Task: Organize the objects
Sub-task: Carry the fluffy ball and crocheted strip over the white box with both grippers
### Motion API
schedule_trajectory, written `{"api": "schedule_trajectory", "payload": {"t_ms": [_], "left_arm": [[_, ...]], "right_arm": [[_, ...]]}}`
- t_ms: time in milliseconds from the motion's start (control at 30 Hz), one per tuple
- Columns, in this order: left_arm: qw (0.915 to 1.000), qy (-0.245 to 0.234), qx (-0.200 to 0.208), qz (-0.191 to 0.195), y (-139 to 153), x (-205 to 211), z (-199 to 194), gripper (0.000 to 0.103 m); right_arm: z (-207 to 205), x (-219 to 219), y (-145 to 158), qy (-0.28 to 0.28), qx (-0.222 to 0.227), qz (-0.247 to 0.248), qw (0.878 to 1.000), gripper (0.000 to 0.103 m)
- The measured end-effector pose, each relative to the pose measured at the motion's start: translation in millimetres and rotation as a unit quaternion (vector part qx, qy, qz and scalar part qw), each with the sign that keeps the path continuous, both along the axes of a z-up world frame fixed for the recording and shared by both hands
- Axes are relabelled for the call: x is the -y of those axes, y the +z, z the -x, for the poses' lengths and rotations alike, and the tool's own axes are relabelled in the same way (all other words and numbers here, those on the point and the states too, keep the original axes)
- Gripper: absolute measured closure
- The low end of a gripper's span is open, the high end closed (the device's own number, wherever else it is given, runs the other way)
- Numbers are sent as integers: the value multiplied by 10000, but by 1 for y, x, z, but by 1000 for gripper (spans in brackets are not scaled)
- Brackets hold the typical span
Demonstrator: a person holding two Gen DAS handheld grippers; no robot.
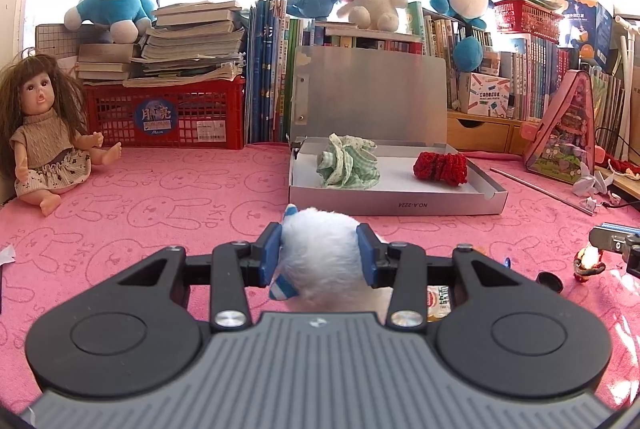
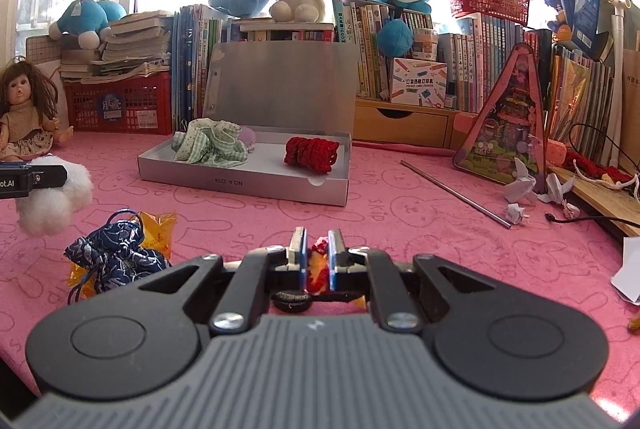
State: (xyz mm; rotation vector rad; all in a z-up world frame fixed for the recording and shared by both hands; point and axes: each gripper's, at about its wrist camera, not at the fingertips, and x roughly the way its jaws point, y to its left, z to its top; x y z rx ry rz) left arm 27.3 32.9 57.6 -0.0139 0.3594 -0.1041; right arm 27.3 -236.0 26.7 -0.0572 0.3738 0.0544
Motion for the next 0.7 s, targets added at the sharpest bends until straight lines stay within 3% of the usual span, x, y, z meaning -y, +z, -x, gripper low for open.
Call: {"api": "schedule_trajectory", "payload": {"t_ms": [700], "left_arm": [[9992,-359,-155,38,31,35,-78,57]], "right_arm": [[-68,-2,37,252,-16,-403,9989,91]]}}
